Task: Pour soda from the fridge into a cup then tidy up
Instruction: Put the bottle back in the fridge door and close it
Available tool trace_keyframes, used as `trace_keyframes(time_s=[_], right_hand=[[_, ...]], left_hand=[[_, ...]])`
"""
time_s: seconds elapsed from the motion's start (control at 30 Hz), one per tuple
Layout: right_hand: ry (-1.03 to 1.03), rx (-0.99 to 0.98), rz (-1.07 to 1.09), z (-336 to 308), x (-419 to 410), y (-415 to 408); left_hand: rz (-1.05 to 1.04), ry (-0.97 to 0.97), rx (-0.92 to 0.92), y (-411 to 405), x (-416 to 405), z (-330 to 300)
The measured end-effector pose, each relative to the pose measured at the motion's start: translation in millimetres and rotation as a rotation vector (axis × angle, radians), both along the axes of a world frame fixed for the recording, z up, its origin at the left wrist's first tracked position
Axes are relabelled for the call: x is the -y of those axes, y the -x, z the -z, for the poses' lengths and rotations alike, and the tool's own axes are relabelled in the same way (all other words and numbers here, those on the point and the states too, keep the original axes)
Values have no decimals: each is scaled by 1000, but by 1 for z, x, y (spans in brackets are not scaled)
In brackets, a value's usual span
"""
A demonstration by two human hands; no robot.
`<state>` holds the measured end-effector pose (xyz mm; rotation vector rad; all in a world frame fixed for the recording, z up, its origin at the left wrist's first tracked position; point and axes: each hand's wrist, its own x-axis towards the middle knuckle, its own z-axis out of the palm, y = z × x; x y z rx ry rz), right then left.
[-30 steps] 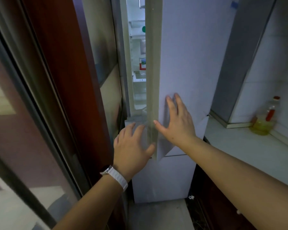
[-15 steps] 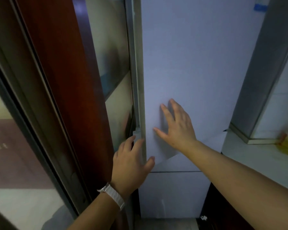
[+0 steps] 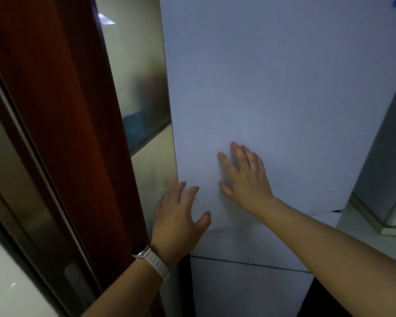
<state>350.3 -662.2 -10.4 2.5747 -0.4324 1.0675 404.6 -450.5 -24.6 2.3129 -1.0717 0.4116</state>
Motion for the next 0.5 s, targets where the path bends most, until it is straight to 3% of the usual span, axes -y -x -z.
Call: trace_keyframes(time_s=[0.5], right_hand=[[34, -7, 19, 11, 30, -40]], left_hand=[[-22, 0, 3, -40, 42, 8]])
